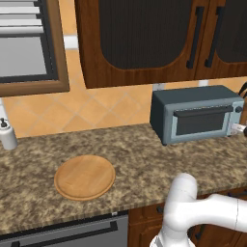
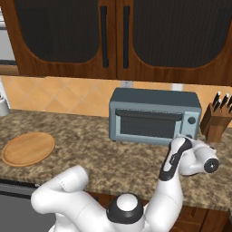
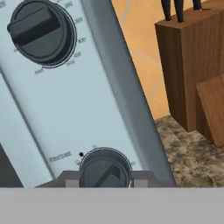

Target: Pick up the kebab skewer and baguette bread, and place them inside the toaster oven. Close the toaster oven door and start by setting the timer.

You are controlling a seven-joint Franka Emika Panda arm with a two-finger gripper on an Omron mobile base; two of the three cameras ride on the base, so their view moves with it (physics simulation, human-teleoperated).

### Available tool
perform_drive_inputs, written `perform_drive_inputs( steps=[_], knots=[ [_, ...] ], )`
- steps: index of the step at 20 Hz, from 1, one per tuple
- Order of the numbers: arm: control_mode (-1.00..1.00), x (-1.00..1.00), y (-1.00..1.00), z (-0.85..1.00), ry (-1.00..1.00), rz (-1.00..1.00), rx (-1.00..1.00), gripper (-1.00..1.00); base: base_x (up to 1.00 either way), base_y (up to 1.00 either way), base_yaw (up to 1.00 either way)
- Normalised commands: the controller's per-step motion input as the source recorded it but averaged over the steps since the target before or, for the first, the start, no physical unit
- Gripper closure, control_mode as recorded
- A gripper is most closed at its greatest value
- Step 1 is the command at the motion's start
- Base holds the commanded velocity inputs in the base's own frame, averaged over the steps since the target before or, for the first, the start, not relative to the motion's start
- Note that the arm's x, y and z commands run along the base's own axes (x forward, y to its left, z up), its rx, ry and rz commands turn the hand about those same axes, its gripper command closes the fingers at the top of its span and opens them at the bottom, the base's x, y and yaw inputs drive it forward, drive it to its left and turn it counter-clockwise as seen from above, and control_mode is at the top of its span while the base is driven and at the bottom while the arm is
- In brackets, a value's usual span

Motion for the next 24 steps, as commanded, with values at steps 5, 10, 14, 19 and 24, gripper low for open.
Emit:
perform_drive_inputs(
  steps=[5, 10, 14, 19, 24],
  knots=[
    [-1.00, 0.00, -0.02, 0.00, 0.00, -0.18, 0.22, 1.00, 0.00, 0.00, 0.00],
    [-1.00, 0.00, -0.05, -0.01, 0.00, -0.15, 0.23, 1.00, 0.00, 0.00, 0.00],
    [-1.00, 0.00, -0.03, 0.00, 0.00, -0.15, 0.24, 1.00, 0.00, 0.00, 0.00],
    [-1.00, 0.00, -0.01, 0.00, 0.00, -0.16, 0.23, 1.00, 0.00, 0.00, 0.00],
    [-1.00, 0.00, 0.00, 0.00, 0.00, -0.16, 0.23, 1.00, 0.00, 0.00, 0.00]
  ],
)
